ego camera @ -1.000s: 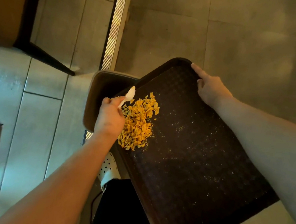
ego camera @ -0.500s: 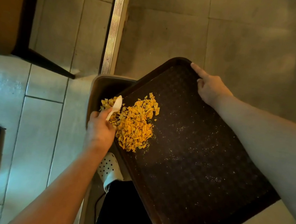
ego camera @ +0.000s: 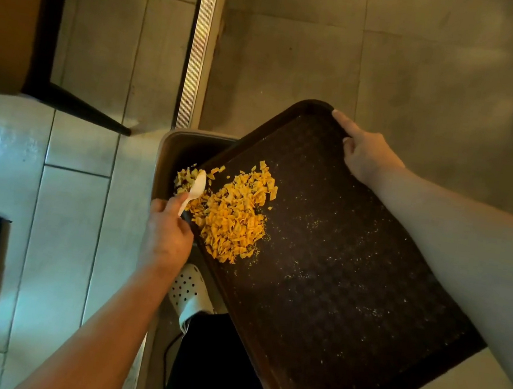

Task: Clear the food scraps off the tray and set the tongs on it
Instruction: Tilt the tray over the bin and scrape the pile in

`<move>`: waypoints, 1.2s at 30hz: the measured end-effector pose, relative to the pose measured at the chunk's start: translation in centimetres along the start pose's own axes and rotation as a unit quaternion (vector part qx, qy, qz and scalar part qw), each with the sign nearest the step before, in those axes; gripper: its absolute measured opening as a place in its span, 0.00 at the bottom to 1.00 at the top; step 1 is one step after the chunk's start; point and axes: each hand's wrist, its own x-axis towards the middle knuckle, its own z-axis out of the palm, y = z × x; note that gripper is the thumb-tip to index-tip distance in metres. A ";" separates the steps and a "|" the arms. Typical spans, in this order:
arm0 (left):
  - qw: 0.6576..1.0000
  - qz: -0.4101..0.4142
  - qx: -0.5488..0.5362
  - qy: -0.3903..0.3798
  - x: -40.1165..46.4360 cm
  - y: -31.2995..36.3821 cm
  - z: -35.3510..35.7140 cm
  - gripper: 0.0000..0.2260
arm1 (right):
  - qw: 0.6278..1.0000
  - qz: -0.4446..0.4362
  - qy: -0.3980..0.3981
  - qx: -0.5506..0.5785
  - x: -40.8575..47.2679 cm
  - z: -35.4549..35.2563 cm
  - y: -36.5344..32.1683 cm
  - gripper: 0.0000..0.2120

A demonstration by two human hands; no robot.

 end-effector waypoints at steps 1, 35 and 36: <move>1.000 0.008 0.008 -0.009 -0.1 -0.1 0.1 0.22 | 1.000 -0.001 0.001 0.002 0.1 0.0 0.0 0.24; 0.999 0.011 0.022 -0.026 -1.4 -0.8 -0.8 0.22 | 1.000 0.005 0.015 -0.021 -0.8 -0.1 0.1 0.25; 0.999 0.009 0.022 -0.040 -1.5 -0.8 -0.5 0.22 | 1.000 0.004 0.017 -0.021 -0.9 -0.1 0.1 0.25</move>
